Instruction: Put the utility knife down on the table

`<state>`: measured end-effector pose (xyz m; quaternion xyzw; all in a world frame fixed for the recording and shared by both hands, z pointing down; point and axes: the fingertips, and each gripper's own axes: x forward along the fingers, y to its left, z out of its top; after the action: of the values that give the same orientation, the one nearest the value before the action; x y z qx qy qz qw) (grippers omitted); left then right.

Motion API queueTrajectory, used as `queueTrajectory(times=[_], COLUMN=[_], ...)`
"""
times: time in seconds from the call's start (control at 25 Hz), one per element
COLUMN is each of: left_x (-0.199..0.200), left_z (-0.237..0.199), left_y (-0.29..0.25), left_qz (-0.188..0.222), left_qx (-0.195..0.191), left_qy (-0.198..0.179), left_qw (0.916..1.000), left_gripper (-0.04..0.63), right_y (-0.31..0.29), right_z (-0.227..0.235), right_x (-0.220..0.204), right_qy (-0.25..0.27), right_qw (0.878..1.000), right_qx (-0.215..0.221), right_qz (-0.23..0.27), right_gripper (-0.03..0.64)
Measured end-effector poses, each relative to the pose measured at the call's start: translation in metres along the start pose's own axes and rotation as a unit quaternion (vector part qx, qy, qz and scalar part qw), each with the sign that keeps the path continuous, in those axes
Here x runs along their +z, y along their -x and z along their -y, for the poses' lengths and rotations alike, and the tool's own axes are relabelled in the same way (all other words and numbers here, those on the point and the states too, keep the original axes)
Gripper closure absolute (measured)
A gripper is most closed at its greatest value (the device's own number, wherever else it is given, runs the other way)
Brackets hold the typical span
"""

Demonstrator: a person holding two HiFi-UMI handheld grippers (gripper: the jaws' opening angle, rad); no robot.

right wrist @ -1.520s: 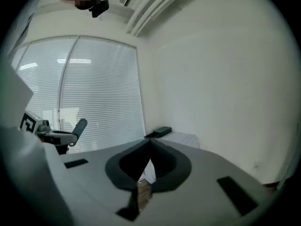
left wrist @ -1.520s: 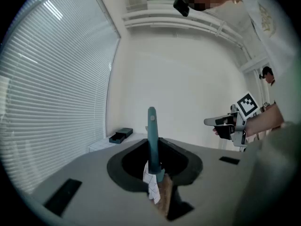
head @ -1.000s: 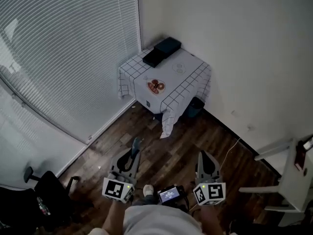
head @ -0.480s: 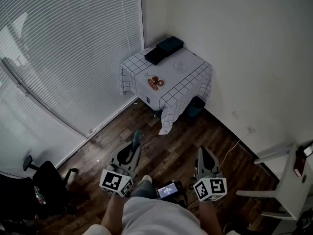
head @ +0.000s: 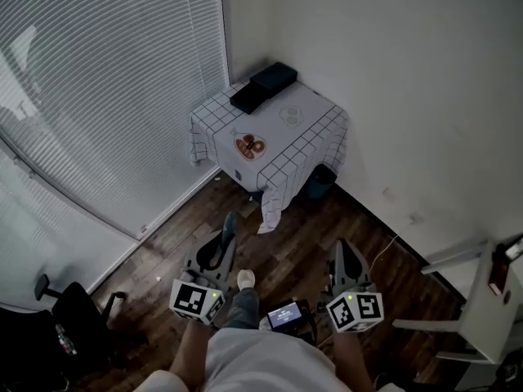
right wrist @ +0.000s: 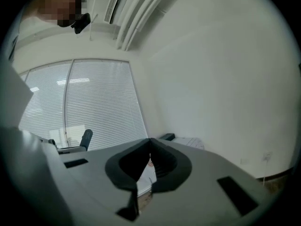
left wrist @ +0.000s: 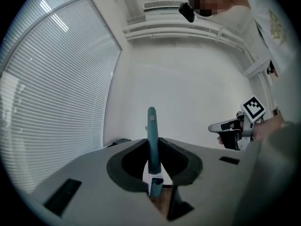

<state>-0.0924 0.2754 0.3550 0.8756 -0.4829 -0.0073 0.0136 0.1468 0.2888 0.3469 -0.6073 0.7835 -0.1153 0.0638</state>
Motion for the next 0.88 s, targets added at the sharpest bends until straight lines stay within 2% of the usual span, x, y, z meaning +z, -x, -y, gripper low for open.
queueTrajectory(times=[0.32, 0.68, 0.88], left_x=[-0.002, -0.005, -0.003], left_z=[-0.049, -0.114, -0.138], left_y=[-0.059, -0.12, -0.146], left_qz=[-0.003, -0.018, -0.015], left_qx=[-0.007, -0.013, -0.021], left_qy=[0.0, 0.017, 0.014], left_qw=[1.0, 0.9996, 0.9996], left_gripper=[0.52, 0.52, 0.521], right_y=[-0.078, -0.167, -0.202], right_z=[0.006, 0.006, 0.003], right_x=[-0.002, 0.007, 0.014], right_qy=[0.014, 0.08, 0.102], right_qw=[1.0, 0.997, 0.994], right_qx=[-0.004, -0.017, -0.026], right_qz=[-0.006, -0.001, 0.006], right_gripper=[0.609, 0.609, 0.609])
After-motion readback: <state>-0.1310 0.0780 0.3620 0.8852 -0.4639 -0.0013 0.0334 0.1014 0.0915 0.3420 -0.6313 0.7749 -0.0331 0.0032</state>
